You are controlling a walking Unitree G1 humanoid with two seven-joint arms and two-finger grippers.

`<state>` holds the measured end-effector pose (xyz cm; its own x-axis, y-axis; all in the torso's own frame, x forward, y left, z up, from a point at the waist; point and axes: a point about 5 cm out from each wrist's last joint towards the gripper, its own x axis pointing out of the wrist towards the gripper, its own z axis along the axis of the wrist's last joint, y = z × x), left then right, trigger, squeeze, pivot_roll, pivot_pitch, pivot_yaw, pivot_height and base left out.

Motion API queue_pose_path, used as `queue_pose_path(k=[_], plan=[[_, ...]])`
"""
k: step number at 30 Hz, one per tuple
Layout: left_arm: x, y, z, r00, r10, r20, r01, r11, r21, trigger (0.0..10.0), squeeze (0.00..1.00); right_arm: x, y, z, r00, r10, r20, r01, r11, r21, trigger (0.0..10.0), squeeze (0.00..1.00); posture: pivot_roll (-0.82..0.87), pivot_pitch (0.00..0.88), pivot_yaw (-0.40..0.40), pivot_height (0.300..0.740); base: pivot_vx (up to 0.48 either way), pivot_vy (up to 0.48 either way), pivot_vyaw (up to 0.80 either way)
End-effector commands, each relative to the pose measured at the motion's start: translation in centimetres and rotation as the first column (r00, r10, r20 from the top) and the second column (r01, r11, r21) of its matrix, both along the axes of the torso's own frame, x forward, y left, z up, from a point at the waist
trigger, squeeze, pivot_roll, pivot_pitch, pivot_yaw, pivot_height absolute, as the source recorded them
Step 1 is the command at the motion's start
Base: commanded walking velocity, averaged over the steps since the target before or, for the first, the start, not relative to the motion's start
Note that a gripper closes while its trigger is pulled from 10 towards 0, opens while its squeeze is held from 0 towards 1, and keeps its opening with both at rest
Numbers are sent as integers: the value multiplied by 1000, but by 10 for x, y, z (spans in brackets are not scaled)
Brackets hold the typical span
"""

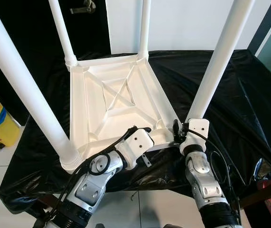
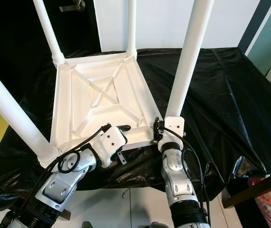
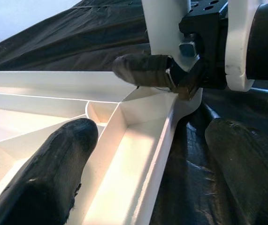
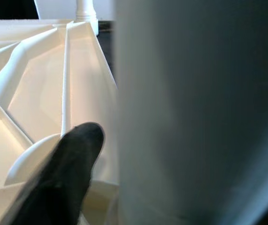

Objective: Building children table

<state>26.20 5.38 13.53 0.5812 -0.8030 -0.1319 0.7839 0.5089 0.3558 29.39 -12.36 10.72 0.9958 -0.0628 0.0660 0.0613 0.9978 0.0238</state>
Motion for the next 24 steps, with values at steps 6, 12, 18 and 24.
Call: queue_pose_path(k=[6,12,18,24], plan=[[-3,-3,0,1000,-23,13,23,1000,11,10000,0,-6,-4,3,994,101,39,-100,995,-18,10000,992,-35,49,-37,740,0,0,0],[-4,-5,0,1000,-27,16,27,1000,10,10000,0,-15,-31,7,954,294,61,-289,954,-78,10000,0,-38,44,-38,740,0,0,0],[-4,-5,0,999,-36,16,36,999,11,10000,0,-18,-48,7,894,448,20,-444,890,-105,10000,0,-43,37,-29,740,0,0,0],[-4,-4,-1,998,-63,16,62,998,27,10000,0,-6,-62,12,817,575,-45,-574,803,-160,10000,0,-46,25,-3,740,0,0,0]])
